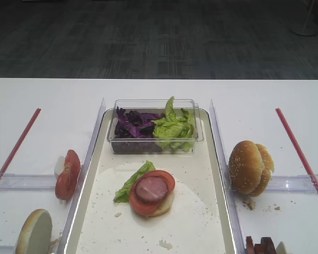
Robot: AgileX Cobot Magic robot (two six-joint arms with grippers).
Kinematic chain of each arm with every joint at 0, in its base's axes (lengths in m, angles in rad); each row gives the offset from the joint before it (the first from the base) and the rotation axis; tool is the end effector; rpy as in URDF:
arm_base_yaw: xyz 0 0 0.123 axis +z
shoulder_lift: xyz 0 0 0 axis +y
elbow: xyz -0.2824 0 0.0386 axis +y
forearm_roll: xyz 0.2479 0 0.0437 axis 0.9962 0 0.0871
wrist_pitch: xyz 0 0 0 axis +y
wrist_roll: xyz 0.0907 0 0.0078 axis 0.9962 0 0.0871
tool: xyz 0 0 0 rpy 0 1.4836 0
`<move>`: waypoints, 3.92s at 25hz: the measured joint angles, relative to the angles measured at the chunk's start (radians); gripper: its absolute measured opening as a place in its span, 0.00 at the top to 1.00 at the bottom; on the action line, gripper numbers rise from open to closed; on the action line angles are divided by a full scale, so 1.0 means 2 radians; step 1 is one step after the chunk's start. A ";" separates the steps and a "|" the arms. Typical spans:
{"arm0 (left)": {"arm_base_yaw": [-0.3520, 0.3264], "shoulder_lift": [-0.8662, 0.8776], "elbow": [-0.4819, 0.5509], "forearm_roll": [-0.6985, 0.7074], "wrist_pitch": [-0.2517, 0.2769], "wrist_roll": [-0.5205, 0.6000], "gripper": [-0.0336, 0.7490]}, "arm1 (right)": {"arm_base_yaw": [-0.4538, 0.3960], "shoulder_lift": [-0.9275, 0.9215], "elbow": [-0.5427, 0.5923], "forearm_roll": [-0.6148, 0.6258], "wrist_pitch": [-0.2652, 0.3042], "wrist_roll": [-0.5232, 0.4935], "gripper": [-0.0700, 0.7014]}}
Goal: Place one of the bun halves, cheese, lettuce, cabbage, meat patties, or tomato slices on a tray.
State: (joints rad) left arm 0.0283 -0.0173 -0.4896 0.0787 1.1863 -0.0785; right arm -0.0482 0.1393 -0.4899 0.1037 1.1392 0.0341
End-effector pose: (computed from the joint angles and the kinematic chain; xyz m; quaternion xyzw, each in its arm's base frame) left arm -0.0124 0.0063 0.2646 -0.0512 0.8805 0.0273 0.4705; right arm 0.0132 0.0079 0.2682 0.0371 0.9050 0.0489 0.4209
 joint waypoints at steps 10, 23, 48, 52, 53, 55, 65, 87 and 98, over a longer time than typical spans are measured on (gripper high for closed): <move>0.000 0.000 0.000 0.000 0.000 0.000 0.17 | 0.000 -0.076 0.000 0.000 0.003 -0.011 0.07; 0.000 0.000 0.000 0.001 0.000 0.000 0.17 | 0.000 -0.077 0.005 0.002 -0.002 -0.023 0.11; 0.000 0.000 0.000 0.001 0.000 0.000 0.17 | 0.000 -0.077 0.005 -0.025 -0.002 -0.024 0.36; 0.000 0.000 0.000 0.001 0.000 0.000 0.17 | 0.000 -0.077 0.005 -0.025 -0.002 -0.024 0.39; 0.000 0.000 0.000 0.001 0.000 0.000 0.17 | 0.000 -0.077 0.005 -0.025 -0.002 -0.024 0.40; 0.000 0.000 0.000 0.001 0.000 0.000 0.17 | 0.000 -0.077 0.005 -0.025 -0.002 -0.024 0.42; 0.000 0.000 0.000 0.001 0.000 0.000 0.17 | 0.000 -0.077 0.005 -0.019 -0.002 -0.024 0.49; 0.000 0.000 0.000 0.001 0.000 0.000 0.17 | 0.000 -0.077 0.005 -0.017 -0.002 -0.024 0.49; 0.000 0.000 0.000 0.001 0.000 0.000 0.17 | 0.000 -0.077 0.005 -0.012 -0.002 -0.024 0.32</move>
State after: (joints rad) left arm 0.0283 -0.0173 -0.4896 0.0803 1.1863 -0.0785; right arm -0.0482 -0.0149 -0.4796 0.0796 1.1360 -0.0143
